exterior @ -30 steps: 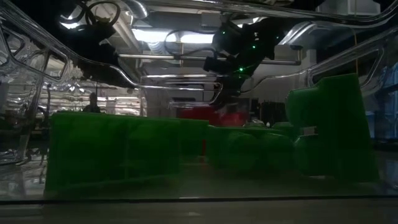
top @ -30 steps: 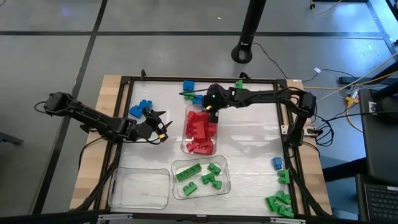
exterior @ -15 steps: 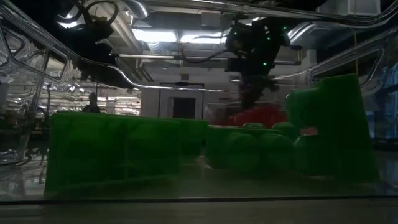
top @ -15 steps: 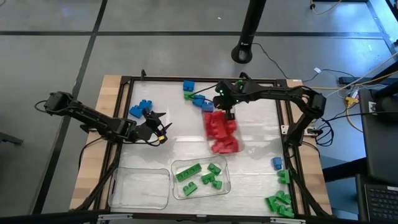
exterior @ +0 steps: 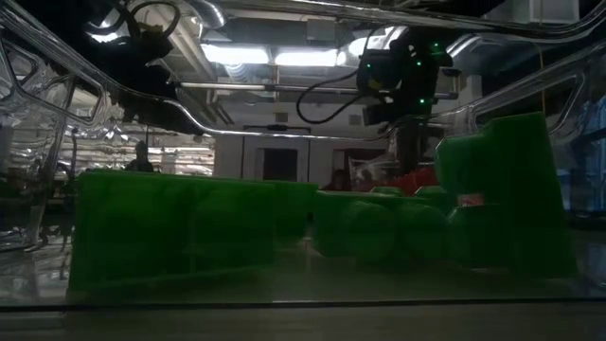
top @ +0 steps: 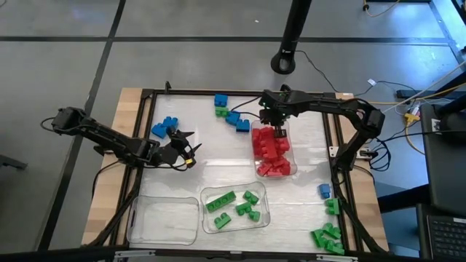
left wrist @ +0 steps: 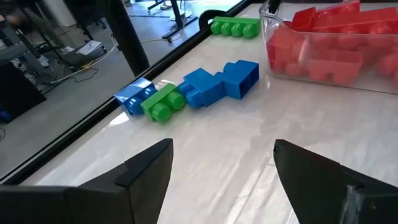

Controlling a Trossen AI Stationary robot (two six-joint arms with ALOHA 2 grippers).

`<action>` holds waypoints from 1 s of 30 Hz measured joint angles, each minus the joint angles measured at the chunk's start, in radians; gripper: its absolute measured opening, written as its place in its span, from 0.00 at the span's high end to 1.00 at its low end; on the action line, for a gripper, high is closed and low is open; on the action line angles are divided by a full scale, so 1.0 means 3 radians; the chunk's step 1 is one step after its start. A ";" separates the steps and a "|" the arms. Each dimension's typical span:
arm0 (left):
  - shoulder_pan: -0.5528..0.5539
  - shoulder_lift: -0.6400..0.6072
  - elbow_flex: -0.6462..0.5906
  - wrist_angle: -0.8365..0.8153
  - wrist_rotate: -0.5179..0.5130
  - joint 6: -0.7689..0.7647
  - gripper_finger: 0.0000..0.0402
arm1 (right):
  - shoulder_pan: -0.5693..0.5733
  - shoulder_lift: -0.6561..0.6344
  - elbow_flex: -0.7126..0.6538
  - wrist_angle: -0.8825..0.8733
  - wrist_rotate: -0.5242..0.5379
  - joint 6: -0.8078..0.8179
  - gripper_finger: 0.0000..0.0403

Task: Sort blocks
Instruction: Adjust the top transparent bin, then put the green game piece into the bottom right transparent bin

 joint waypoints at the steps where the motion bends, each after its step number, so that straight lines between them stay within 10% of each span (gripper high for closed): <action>1: 0.0000 0.0000 0.0000 0.0006 0.0000 0.0021 0.33 | 0.0002 0.0000 0.0000 0.0007 0.0010 0.0037 0.97; 16: 0.0310 0.0000 0.0000 0.0629 -0.0003 0.1071 0.33 | 0.0005 0.0011 0.0568 -0.0585 -0.0308 -0.0082 0.53; 25: 0.0738 0.0000 0.0000 0.0892 0.0215 0.1923 0.33 | -0.0140 0.0009 0.1112 -0.0548 0.0383 -0.0305 0.34; 30: 0.0814 0.0000 0.0000 0.0637 0.0221 0.1537 0.33 | -0.0363 0.0006 0.1113 -0.0429 0.0632 -0.0290 0.33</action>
